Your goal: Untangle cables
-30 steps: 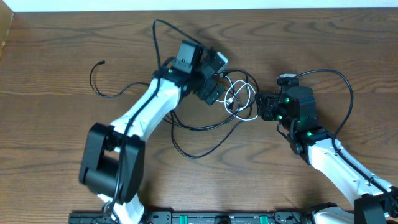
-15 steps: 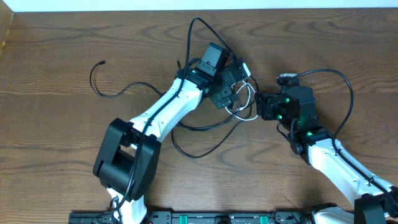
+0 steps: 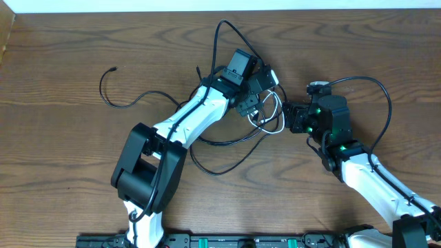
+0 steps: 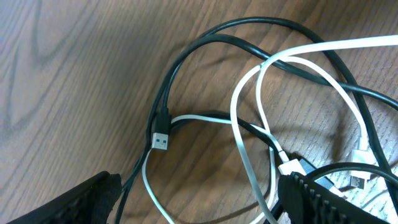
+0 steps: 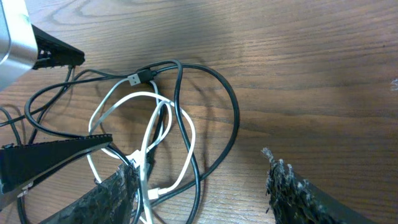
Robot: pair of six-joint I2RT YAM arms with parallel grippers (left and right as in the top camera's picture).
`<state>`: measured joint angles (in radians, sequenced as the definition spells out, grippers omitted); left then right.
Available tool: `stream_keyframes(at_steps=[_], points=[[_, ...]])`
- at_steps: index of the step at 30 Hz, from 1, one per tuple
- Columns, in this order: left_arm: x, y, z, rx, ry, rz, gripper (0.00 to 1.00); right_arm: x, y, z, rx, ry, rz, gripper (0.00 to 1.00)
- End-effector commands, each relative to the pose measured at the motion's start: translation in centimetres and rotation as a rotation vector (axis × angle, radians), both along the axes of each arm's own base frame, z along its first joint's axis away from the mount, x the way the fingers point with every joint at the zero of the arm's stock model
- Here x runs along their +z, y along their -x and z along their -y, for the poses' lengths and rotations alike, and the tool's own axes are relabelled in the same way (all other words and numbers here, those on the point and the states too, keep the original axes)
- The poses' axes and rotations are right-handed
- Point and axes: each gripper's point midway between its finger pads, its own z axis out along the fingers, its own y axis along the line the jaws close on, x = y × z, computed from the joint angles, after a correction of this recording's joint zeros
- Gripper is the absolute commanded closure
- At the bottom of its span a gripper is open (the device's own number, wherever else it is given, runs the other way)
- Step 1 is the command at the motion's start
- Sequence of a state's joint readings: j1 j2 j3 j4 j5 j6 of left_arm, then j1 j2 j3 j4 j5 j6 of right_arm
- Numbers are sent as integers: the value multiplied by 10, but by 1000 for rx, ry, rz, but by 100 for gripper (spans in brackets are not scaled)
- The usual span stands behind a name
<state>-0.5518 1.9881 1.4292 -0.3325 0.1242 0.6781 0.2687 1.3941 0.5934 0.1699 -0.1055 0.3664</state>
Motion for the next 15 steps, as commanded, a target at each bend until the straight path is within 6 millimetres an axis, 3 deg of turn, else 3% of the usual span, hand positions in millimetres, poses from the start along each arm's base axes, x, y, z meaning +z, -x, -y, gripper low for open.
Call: stream_keyframes(at_steps=[1, 8, 9, 11, 12, 14, 15], points=[[5, -7, 2, 4, -1, 21, 15, -2, 1, 0, 1, 3, -4, 35], [0, -7, 1, 6, -8, 11, 17, -2, 1, 0, 1, 3, -4, 35], [0, -7, 1, 7, -8, 11, 27, -2, 1, 0, 1, 3, -4, 35], [0, -7, 1, 7, -8, 10, 60, -2, 1, 0, 1, 3, -4, 35], [0, -6, 1, 6, -8, 9, 71, -2, 1, 0, 1, 3, -3, 35], [-1, -6, 0, 6, -9, 8, 90, -2, 1, 0, 1, 3, -4, 35], [-1, -6, 0, 6, -9, 8, 92, -2, 1, 0, 1, 3, -4, 35]])
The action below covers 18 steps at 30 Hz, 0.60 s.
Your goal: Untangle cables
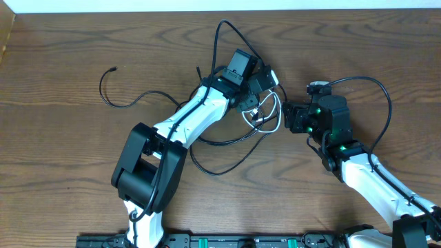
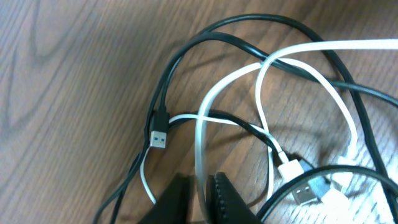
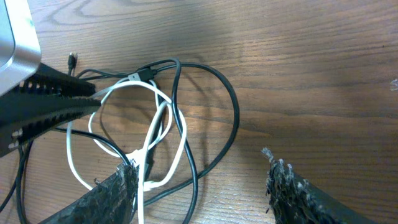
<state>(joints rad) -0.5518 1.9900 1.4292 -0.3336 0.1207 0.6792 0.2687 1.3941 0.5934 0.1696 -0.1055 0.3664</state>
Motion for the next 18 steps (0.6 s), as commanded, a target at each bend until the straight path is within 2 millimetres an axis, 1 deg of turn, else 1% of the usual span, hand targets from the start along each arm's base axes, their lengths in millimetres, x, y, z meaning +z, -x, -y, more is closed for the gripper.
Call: stream_keyframes(at_steps=[1, 5, 7, 10, 11, 12, 13, 15, 16, 17, 18], points=[[0, -6, 1, 6, -4, 9, 92, -2, 1, 0, 1, 3, -3, 35], [1, -7, 1, 8, -4, 11, 93, -2, 1, 0, 1, 3, -4, 35], [5, -10, -5, 37, -23, 32, 93, -2, 1, 0, 1, 3, -4, 35], [22, -19, -16, 138, -32, 80, 92, -2, 1, 0, 1, 3, -3, 34], [34, -20, -17, 154, -13, 99, 93, -2, 1, 0, 1, 3, -4, 34], [41, -21, -17, 165, 3, 107, 93, -2, 1, 0, 1, 2, -4, 34], [53, -21, -16, 183, 31, 123, 93, -2, 1, 0, 1, 2, -4, 34], [86, -22, -16, 231, 110, 165, 93, -2, 1, 0, 1, 2, -4, 31], [99, -22, -16, 239, 133, 183, 93, -2, 1, 0, 1, 2, -4, 30], [118, -20, -17, 250, 168, 209, 92, -2, 1, 0, 2, 2, -4, 29], [132, -18, -18, 258, 192, 228, 93, -2, 1, 0, 1, 2, -4, 28]])
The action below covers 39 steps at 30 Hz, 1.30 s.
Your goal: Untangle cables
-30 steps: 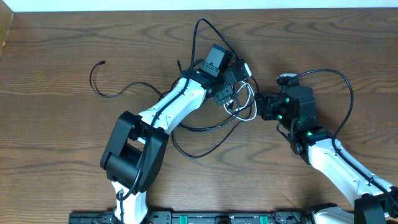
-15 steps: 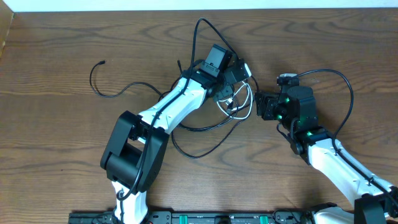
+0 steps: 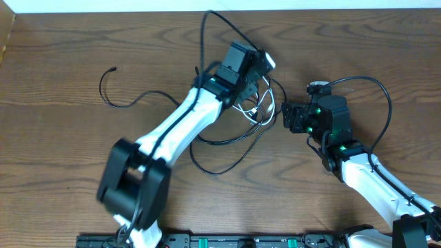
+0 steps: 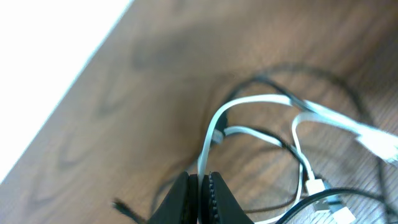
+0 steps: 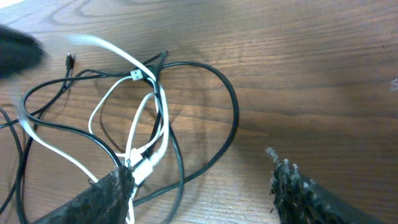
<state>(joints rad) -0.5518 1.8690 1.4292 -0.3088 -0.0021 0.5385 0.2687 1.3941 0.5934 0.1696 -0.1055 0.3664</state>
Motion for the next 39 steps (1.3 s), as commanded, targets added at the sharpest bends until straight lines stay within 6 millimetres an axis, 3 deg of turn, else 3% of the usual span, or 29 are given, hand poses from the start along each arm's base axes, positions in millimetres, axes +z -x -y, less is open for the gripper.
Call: stream_keyframes(at_steps=[1, 6, 12, 15, 22, 26, 30, 34, 36, 39], points=[[94, 2, -6, 77, 158, 148, 93, -2, 1, 0, 2, 1, -4, 27], [162, 21, -17, 88, 254, 256, 93, -2, 1, -1, 4, 0, -4, 24], [213, 38, -38, 152, 327, 348, 92, -3, 2, -1, 4, 1, -8, 22], [219, 34, -67, 300, 278, 393, 93, -3, 2, 0, 4, 2, -10, 22], [196, 38, -132, 641, 124, 386, 93, -3, 2, 0, 4, 2, -10, 21], [204, 35, -163, 801, 149, 433, 93, -3, 2, 0, 4, 2, -10, 21], [232, 36, -169, 814, 236, 501, 92, 4, 4, -17, 123, -10, 30, 18], [250, 47, -159, 733, 325, 494, 93, 49, 18, -70, 495, -104, 243, 14], [269, 61, -149, 647, 414, 487, 92, 81, 22, -88, 596, -152, 383, 10], [286, 75, -137, 552, 499, 477, 93, 95, 24, -100, 632, -143, 462, 5]])
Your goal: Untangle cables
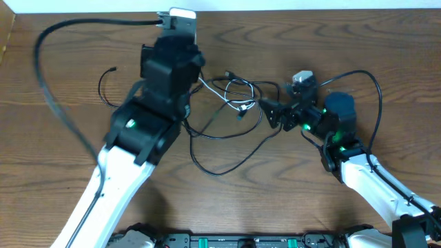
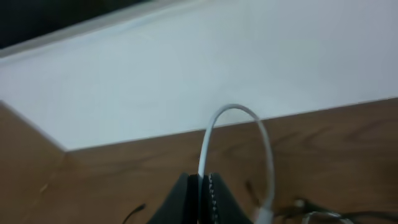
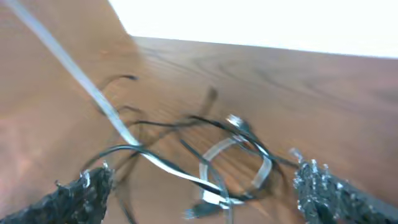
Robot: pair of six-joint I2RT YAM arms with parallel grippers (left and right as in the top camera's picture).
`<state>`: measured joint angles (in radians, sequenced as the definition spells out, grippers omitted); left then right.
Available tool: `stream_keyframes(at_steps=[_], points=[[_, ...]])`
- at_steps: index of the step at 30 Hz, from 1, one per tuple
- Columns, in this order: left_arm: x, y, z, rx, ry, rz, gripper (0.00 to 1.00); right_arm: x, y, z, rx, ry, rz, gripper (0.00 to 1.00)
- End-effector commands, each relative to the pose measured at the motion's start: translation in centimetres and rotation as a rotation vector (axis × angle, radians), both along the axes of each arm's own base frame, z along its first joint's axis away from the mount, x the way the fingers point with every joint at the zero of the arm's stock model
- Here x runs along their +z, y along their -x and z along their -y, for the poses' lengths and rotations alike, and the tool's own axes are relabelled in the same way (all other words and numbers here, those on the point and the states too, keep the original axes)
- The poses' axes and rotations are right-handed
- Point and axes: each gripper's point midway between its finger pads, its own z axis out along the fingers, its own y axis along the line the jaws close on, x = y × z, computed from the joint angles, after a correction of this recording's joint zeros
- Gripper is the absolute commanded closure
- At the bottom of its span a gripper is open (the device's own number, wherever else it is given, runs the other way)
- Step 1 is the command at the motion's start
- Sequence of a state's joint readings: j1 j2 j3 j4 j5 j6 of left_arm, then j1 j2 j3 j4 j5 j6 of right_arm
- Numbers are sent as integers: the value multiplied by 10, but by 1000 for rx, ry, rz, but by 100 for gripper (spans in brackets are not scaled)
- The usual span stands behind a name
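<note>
A tangle of black and white cables [image 1: 234, 95] lies on the wooden table behind its middle. My left gripper [image 2: 202, 182] is shut on the white cable [image 2: 239, 112], which arches up in front of it and drops back toward the tangle. That arm is raised high over the table's left half. My right gripper [image 1: 273, 114] is open just right of the tangle. In the right wrist view the tangle [image 3: 221, 158] lies between and beyond its fingers [image 3: 81, 190], and the white cable [image 3: 68, 62] runs taut up to the left.
A black cable loop [image 1: 224, 157] trails from the tangle toward the front. A separate thin black cable [image 1: 105, 88] lies at the left. The table's back edge meets a white wall [image 2: 186, 68]. The right arm's own black cable [image 1: 375, 96] arcs at the right.
My left gripper, still shut on the white cable, has gone from low over the tangle to high and further left. The tangle is stretched leftward. My right gripper has tilted up, still open.
My left gripper was open over the tangle. It then stood shut on a white strand. After that it had lifted the strand, and now holds it high at the left with the tangle drawn out. My right gripper stayed open beside the tangle throughout.
</note>
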<state>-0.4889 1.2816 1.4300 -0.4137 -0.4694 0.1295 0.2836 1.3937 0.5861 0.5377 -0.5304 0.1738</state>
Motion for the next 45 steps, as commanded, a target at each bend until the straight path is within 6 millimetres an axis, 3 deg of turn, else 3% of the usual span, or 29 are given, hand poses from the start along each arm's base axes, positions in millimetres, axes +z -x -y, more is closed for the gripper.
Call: stream_keyframes(at_steps=[1, 6, 13, 20, 30, 33, 40, 44, 45], points=[[39, 22, 20, -168, 117, 78, 93, 13, 19, -26, 154, 0, 88, 5], [77, 54, 48, -400, 245, 161, 93, 21, 25, -47, 164, 1, 137, 6], [116, 87, 61, -558, 354, 258, 93, 21, 29, -68, 171, 11, 193, 6], [115, 96, 82, -662, 502, 194, 93, 46, 35, -90, 183, -84, 283, 7], [111, 103, 128, -890, 700, 55, 93, 43, 11, -80, 12, -84, 275, 7], [115, 106, 136, -941, 742, 38, 93, 34, 3, -78, -21, -68, 258, 8], [129, 111, 136, -980, 743, 93, 93, -29, -20, -65, -136, 41, 135, 10], [138, 102, 118, -877, 708, 178, 92, -76, -33, -35, -272, 153, 13, 12], [143, 96, 105, -812, 704, 218, 93, -88, -36, -22, -324, 177, -31, 12]])
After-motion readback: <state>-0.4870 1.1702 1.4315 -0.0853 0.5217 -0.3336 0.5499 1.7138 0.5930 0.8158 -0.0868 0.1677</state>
